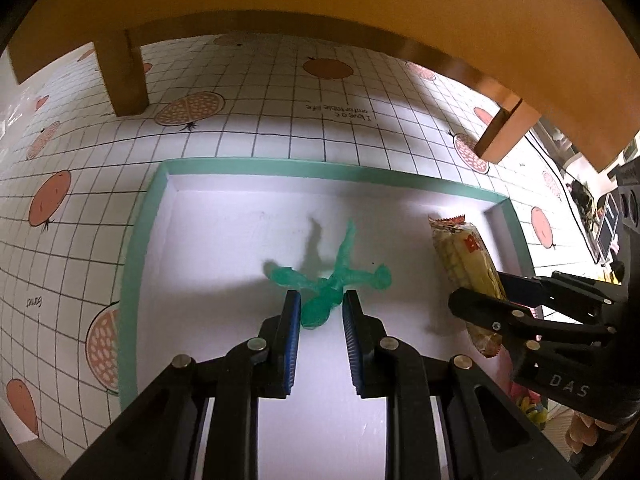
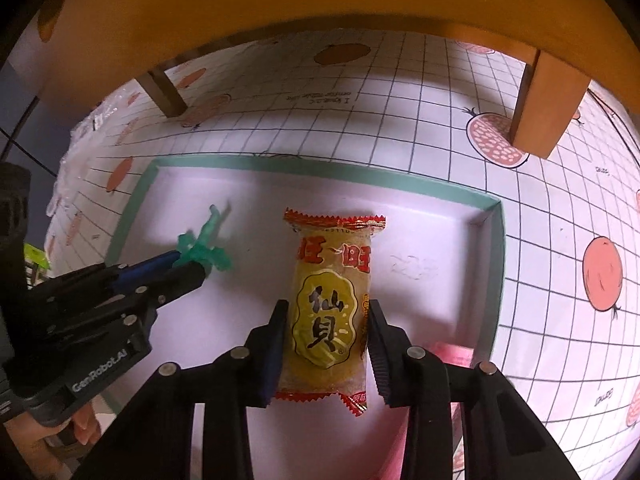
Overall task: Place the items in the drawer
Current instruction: 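Grasp the green figure with the left tool while the right tool grasps the cracker bag, then carry the green figure and cracker bag with both tools into the drawer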
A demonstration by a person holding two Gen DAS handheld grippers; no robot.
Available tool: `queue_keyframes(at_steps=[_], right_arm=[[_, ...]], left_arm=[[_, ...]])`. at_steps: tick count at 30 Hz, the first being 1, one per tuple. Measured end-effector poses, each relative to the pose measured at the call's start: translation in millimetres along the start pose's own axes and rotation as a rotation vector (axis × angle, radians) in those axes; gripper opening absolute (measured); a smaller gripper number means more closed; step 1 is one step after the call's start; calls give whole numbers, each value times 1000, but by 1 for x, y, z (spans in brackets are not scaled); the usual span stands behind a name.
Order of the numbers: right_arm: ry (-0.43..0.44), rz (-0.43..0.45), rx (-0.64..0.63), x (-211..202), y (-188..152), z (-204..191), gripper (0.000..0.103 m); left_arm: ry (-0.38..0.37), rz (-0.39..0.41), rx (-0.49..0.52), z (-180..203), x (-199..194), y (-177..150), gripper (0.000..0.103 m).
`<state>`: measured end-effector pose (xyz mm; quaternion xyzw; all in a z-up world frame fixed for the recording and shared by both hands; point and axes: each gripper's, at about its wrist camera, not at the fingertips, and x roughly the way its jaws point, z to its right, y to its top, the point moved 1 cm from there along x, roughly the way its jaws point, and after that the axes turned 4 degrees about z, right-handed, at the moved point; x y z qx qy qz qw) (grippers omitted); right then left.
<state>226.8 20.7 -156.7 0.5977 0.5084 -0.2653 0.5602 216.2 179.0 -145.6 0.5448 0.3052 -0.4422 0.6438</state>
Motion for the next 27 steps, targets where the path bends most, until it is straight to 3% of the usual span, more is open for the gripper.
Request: queue_keyframes(at_steps=[6,9,27], right_arm=[[36,21,0,-14,-1,-7,39],[55,38,2,-24,-1,-11,39],[131,146,-27,-80,8,-34,39]], left_arm=[[5,19,-16,-3,-12,0,21],[-1,39,-22,-2,-20,2,15],[-4,155,-11,0,-85,6,14]])
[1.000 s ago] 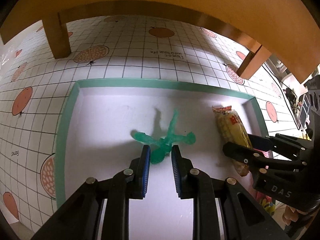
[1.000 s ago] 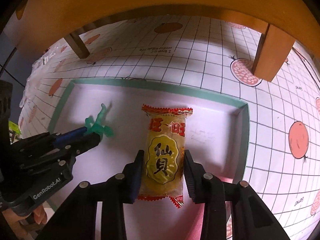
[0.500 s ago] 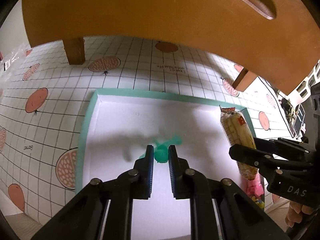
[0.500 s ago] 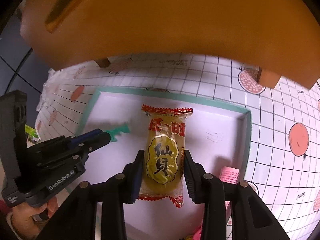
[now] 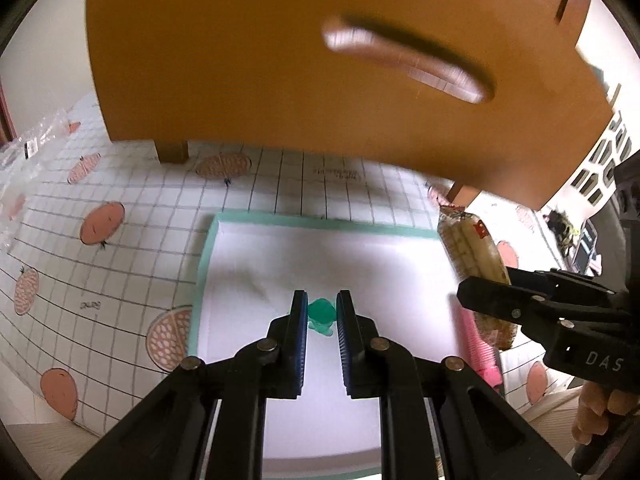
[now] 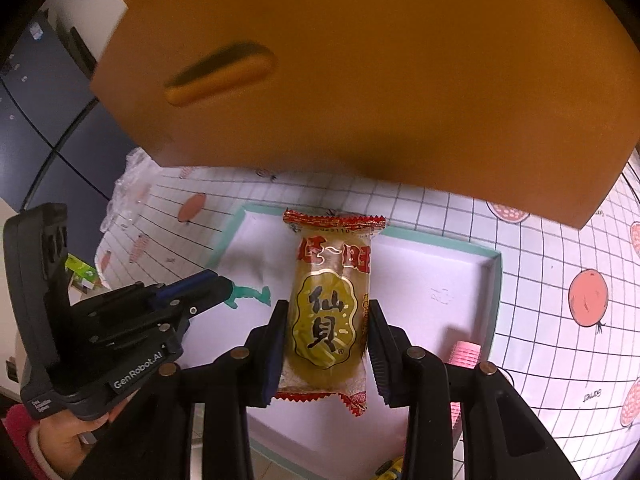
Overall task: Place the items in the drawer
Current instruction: 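Carry the green figure and cracker bag with both tools into the drawer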
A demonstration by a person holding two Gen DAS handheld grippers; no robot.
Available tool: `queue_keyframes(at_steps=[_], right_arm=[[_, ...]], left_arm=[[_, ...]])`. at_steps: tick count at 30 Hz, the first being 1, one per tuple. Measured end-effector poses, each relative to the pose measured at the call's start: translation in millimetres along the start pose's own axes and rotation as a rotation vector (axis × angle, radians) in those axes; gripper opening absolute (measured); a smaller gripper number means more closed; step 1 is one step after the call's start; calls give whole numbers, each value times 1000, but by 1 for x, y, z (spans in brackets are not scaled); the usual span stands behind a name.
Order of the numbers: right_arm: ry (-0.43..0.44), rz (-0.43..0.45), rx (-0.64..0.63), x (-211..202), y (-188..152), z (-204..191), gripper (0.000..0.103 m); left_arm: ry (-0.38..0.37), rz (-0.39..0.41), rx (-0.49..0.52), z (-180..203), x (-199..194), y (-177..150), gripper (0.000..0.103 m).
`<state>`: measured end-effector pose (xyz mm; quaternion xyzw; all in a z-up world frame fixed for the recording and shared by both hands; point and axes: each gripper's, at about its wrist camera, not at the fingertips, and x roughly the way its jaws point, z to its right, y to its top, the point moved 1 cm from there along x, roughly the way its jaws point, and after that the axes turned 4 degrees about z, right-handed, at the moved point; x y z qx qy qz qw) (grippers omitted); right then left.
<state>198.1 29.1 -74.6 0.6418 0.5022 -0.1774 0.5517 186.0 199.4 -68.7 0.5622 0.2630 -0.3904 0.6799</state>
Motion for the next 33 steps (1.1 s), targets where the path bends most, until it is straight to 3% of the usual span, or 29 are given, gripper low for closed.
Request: queue_keyframes(at_steps=[9,21,25,33], right_arm=[[52,146,-69,-49,17,-27,39],[159,415,-127,-126,48,-59,39],[143,503,-144,-148,64,-65,39],[55,632,-110,-170,99,-46,39]], left_arm=[[-46,151,-25,1,-68,33,14],[-84,428,-9,9,-172,88,14],[-85,501,7,9,-192,111,14],[-87,541,23,16,-198,146,14]])
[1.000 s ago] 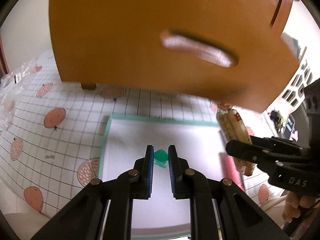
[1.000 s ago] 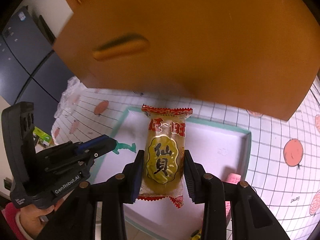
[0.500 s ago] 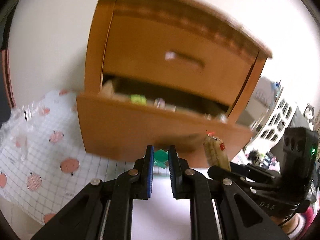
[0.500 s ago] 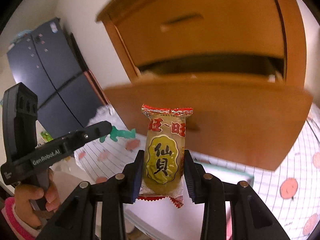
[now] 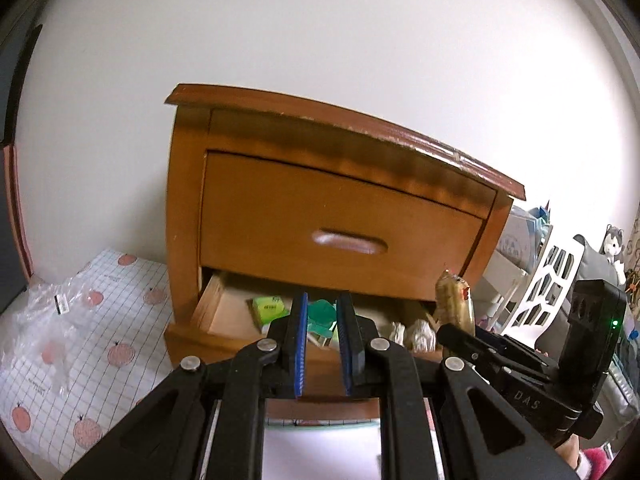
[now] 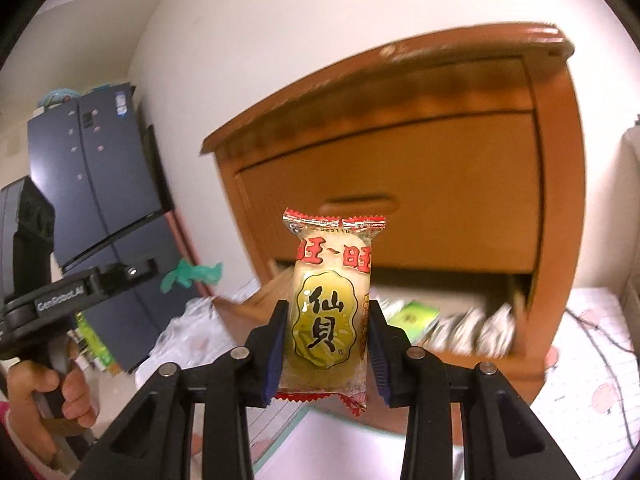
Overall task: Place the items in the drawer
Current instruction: 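Carry the green figure and cracker bag with both tools into the drawer, then open the left tool to drop the figure while the right tool releases the bag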
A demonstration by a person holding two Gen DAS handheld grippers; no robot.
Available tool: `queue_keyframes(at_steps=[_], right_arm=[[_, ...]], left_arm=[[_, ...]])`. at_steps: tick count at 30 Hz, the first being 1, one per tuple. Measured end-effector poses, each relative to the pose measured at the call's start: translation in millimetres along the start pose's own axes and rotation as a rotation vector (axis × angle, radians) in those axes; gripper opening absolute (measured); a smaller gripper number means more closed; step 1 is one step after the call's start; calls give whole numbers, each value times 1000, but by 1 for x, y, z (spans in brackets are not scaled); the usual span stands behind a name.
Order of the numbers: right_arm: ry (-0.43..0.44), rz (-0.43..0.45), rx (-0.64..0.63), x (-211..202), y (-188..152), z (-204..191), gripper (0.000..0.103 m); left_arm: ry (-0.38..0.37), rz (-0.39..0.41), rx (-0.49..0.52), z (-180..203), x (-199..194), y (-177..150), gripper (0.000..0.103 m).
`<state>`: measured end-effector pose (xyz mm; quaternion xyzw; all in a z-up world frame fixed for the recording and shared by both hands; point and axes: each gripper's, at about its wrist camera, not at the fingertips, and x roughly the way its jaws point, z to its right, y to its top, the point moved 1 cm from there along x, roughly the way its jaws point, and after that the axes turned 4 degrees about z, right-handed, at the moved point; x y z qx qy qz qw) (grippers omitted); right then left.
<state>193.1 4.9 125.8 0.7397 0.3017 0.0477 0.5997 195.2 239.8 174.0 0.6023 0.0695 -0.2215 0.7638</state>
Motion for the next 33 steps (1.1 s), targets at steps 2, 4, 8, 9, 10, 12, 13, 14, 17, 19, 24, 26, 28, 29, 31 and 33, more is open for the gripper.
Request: queue_keyframes(at_steps=[2,4,8,9,10,12,13,14,17,19,24,26,28,29,31,33], right_arm=[[-19,11,13,6,6,7,39],[-36,18,17,10,9,14,39],[-72,20,27,20,14,23,39],[-78,18,27,22,14,26,39],[-82,15,27,24,15,27,39],[-94,8,28,29,15,30,39],[-99,2,28,33,16,30,39],[-107,-7,28,36,15,32,39],[-114,-29,39,44,13,34,39],[-117,-42,45,48,12,37,39],[-139,-72,50,60,10,41,39],[-145,-89,58,67,9,42,39],[-153,-102,67,71,7,44,39],[-156,-108,70,74,6,44,39],[-156,-122,78,78,5,44,41],[-165,-134,81,82,4,45,41]], left_arm=[[2,-2,7,2,11,5,14],[1,1,18,7,21,7,14],[10,-19,46,13,43,9,15],[13,-24,54,15,48,8,15],[19,-31,65,16,54,7,15],[29,-40,80,18,62,6,15],[35,-52,88,20,69,5,15],[40,-59,90,20,71,3,15],[50,-82,98,21,83,1,15],[56,-98,110,23,92,0,15],[75,-144,123,23,109,-9,15],[84,-160,123,22,115,-13,15],[94,-177,125,20,121,-17,15],[97,-183,126,20,123,-18,15],[104,-192,121,19,126,-21,15],[99,-197,110,18,127,-22,15]])
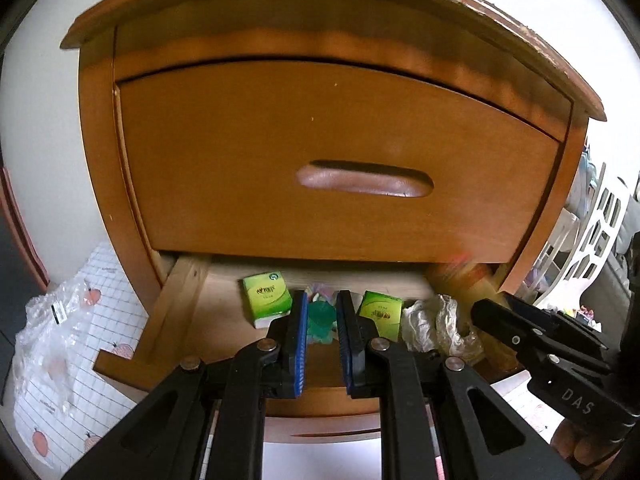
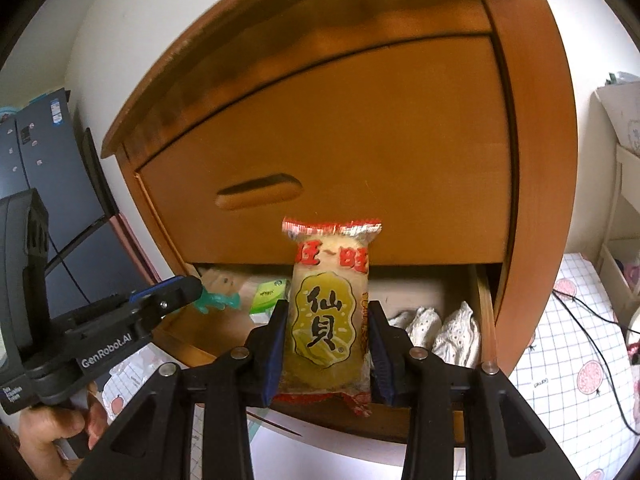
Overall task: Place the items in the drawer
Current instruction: 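Open the left tool to drop the figure while the right tool releases the bag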
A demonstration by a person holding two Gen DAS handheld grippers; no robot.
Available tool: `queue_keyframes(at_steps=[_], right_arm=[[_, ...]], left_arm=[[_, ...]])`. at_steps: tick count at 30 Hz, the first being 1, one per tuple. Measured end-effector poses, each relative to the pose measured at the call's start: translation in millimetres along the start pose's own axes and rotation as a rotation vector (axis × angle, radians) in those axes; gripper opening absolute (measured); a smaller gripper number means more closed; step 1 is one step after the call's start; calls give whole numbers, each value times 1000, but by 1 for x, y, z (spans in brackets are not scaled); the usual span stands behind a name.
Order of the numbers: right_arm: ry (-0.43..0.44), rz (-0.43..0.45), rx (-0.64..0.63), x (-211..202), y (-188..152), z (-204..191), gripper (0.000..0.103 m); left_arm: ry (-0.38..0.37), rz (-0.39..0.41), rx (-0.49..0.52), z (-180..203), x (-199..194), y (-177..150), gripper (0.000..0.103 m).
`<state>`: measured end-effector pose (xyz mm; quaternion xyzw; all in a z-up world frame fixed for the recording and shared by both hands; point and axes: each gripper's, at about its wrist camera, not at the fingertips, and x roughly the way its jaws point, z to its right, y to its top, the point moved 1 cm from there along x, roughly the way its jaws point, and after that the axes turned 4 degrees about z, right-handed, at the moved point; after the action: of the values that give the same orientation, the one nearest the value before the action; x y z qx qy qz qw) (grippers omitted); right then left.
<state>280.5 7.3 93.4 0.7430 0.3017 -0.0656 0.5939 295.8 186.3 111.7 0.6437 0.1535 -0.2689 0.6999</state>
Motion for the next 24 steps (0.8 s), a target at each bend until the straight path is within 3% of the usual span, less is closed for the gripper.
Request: queue_keyframes(at_steps=[3,5,7,9,12,16,24], right_arm=[[0,-8,-7,5,0,-4,41],[-2,-12,-9,4,-1,-3,56],[2,-15,-8,4,-2,-3,64],[6,-17,-15,4,-3,-3,64],[2,-14,-23,3,-4,-3,67],[-2,-12,-16,4,-5,-2,76],[-15,-6,-4,2,-6,4,94]], left_arm=[[-5,-11,-9,0,1,-1,19],[-2,-10,-8,1,1,-2,30],[-4,-4,-9,2,-1,-3,43],[-4,-3,-10,3,-2,-4,47],[6,-6,-13,2,-2,-4,62],[38,6,-28,-3,-6,-5,76],[87,29,-41,-13,-8,-8,84]])
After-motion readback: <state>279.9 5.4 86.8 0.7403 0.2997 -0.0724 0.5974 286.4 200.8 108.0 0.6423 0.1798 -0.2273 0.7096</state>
